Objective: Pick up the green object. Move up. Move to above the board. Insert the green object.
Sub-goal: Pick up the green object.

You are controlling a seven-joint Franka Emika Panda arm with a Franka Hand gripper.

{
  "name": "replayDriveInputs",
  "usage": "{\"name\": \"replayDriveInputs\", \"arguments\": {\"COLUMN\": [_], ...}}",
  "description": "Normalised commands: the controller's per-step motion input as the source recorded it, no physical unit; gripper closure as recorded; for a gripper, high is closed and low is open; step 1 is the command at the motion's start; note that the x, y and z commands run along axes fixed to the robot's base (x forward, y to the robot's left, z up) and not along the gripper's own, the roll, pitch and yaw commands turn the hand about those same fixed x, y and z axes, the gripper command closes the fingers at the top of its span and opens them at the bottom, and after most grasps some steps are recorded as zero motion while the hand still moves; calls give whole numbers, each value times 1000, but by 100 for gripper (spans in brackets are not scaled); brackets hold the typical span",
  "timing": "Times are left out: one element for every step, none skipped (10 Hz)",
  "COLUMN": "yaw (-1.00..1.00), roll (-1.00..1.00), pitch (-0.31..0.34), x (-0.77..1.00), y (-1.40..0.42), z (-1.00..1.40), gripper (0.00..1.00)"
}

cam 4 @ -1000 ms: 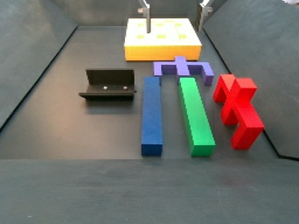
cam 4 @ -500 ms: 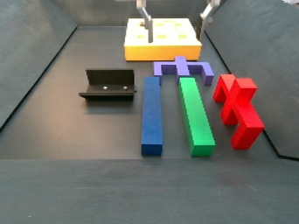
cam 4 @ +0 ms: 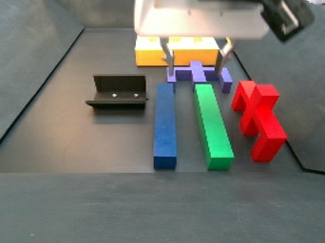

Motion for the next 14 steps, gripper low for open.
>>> {"name": "replayDriveInputs", "arguments": {"yaw": [0,0,-29,-77,-100,-9,0,0,0,0,0,0,0,0], "roll": [-137,-120,-67,-49,-59,-90,-36,-7,0,0,96,19,0,0], "pitch": [-124,-36,0,0,0,0,0,0,0,-20,-114,-103,-124,-99], "x": [-131,-34,0,-23,-114,-54,0,0,0,0,-114,-63,-117,-166], "y": [166,123,120,157,203,249,143,51,0,17,0,0,57,174], "z": [-543,-294,-200,-197,-111,-74,-163,-174,-183,-271,-240,-177,-246,-251], "gripper": [0,0,0,0,0,0,0,0,0,0,0,0,0,0]}}
